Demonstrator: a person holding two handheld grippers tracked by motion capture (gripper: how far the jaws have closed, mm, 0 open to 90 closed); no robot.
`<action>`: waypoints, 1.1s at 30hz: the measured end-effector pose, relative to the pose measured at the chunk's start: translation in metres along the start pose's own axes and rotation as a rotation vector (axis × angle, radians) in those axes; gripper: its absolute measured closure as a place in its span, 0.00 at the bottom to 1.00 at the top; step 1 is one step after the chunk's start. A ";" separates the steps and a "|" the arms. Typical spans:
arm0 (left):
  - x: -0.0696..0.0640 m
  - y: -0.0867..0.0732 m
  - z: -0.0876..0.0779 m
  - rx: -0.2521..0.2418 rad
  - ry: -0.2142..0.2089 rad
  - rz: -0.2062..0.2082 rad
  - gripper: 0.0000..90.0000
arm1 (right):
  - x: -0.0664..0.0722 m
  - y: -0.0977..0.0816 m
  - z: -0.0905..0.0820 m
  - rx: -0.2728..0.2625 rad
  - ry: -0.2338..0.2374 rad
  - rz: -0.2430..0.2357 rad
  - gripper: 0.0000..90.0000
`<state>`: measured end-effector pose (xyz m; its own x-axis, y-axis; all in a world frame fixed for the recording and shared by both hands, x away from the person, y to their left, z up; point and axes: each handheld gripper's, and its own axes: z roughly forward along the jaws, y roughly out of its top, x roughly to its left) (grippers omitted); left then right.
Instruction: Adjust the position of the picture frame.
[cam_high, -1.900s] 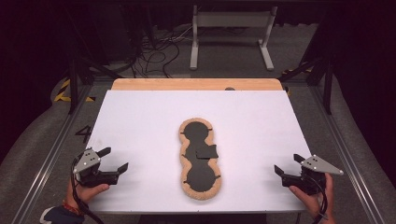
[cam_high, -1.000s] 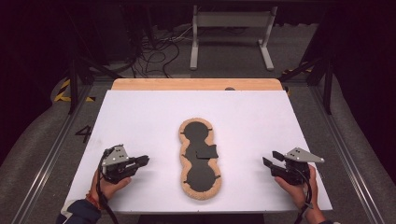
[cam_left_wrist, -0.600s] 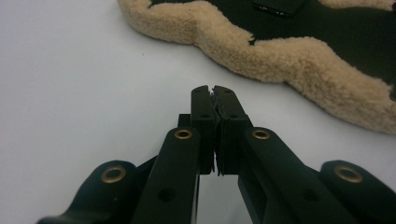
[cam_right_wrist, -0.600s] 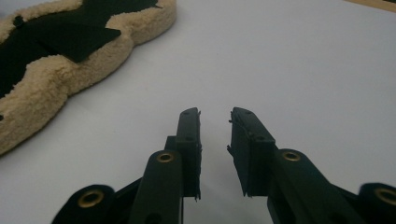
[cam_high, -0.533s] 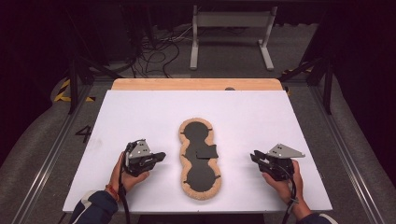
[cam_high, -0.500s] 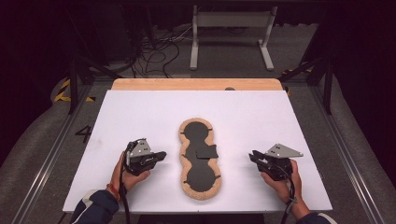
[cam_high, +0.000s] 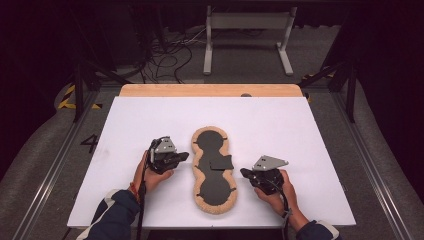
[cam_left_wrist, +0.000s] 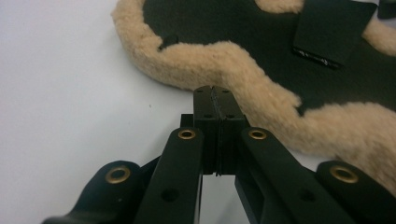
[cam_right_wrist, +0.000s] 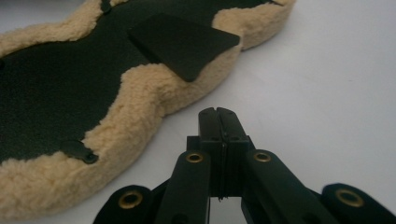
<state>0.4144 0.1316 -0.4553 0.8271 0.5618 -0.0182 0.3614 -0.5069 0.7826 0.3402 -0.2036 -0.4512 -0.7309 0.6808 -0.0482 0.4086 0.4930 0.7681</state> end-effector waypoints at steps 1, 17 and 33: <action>0.002 0.001 0.003 0.006 -0.005 -0.009 1.00 | 0.002 0.001 0.002 0.005 0.007 -0.002 1.00; 0.003 0.015 0.022 0.064 -0.006 -0.020 1.00 | 0.016 0.001 0.011 0.056 0.083 -0.033 1.00; -0.001 0.027 0.030 0.037 -0.027 0.019 1.00 | 0.028 -0.001 0.008 0.060 0.113 -0.062 1.00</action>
<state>0.4358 0.0978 -0.4532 0.8450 0.5344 -0.0204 0.3607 -0.5414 0.7595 0.3239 -0.1808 -0.4583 -0.8114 0.5842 -0.0200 0.3898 0.5662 0.7262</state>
